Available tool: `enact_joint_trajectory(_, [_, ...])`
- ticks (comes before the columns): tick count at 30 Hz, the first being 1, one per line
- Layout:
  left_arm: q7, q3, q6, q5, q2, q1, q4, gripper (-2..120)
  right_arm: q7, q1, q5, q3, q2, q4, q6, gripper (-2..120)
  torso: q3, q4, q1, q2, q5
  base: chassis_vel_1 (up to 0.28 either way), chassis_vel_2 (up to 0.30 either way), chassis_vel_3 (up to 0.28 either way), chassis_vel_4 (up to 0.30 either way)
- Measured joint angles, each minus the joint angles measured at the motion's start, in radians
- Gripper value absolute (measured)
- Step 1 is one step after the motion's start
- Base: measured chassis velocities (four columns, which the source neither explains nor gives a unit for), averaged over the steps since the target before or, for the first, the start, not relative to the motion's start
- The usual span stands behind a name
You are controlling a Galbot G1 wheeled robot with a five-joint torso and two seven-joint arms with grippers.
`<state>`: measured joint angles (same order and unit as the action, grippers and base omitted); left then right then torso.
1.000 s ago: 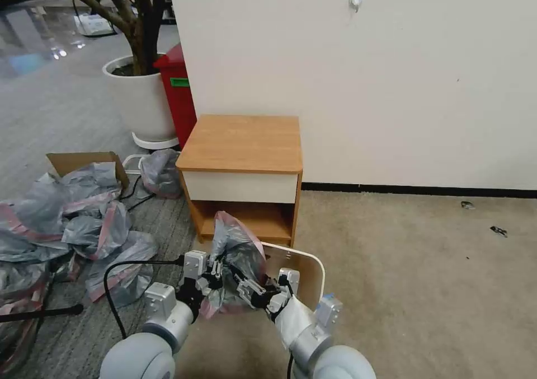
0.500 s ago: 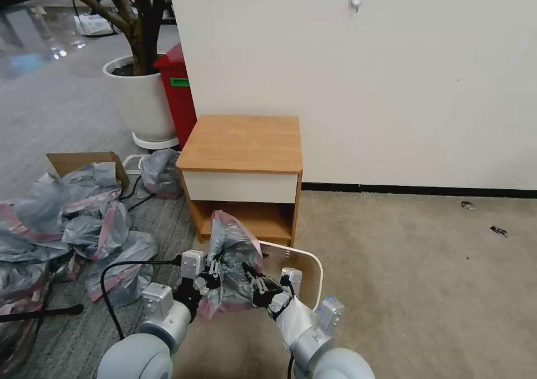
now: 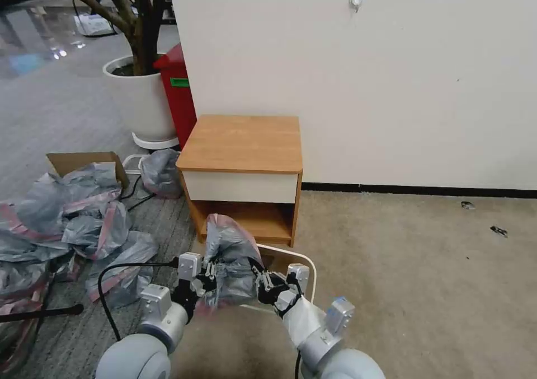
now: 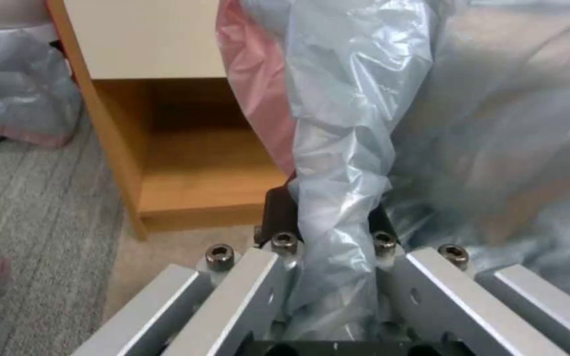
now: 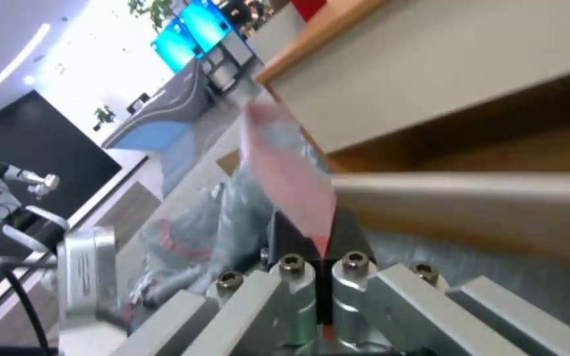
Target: Pick up the garbage bag from the table and place it over the trash can.
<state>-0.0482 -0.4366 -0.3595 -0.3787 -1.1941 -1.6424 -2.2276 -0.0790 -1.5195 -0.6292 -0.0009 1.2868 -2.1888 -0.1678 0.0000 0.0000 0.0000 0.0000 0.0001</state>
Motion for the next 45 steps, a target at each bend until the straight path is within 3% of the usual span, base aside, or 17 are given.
enact_joint_trajectory(17, [0.003,0.005,0.013,0.014,0.005,-0.018,-0.006,4,0.003,0.035,-0.094,0.146,-0.099,-0.038,0.000,0,0.000,0.0000,0.000,0.000,0.0001,0.000,0.000,0.000,0.000])
enact_joint_trajectory(25, [0.027,-0.004,0.057,-0.008,0.005,-0.031,-0.024,4,0.005,0.030,-0.110,0.238,-0.218,-0.015,0.010,0,0.000,0.0000,0.000,0.000,0.0001,0.000,0.000,0.000,0.000])
enact_joint_trajectory(32, [0.029,-0.008,0.076,-0.022,0.004,-0.031,-0.029,4,0.001,0.024,-0.105,0.278,-0.276,-0.006,0.020,0,0.000,0.0001,0.000,0.000,0.0002,0.000,0.000,0.000,0.000])
enact_joint_trajectory(34, [0.029,-0.014,0.078,-0.030,0.004,-0.029,-0.029,4,-0.001,0.017,-0.098,0.290,-0.294,-0.007,0.022,9,0.000,0.0000,0.000,0.000,0.0000,0.000,0.000,0.000,0.000])
enact_joint_trajectory(36, [0.029,-0.014,0.078,-0.030,0.004,-0.029,-0.029,4,-0.001,0.017,-0.098,0.290,-0.294,-0.007,0.022,9,0.000,0.0000,0.000,0.000,0.0000,0.000,0.000,0.000,0.000])
enact_joint_trajectory(37, [0.029,-0.019,0.082,-0.037,0.003,-0.029,-0.028,4,-0.001,0.010,-0.092,0.297,-0.307,-0.008,0.022,18,0.000,0.0000,0.000,0.000,0.0000,0.000,0.000,0.000,0.000])
enact_joint_trajectory(40, [0.029,-0.024,0.089,-0.047,0.002,-0.030,-0.028,4,0.001,-0.005,-0.071,0.298,-0.327,-0.008,0.021,32,0.000,0.0000,0.000,0.000,0.0000,0.000,0.000,0.000,0.000])
enact_joint_trajectory(45, [0.029,-0.032,0.097,-0.060,0.001,-0.030,-0.028,4,0.006,-0.024,-0.057,0.301,-0.338,-0.007,0.020,45,0.000,0.0000,0.000,0.000,0.0000,0.000,0.000,0.000,0.000])
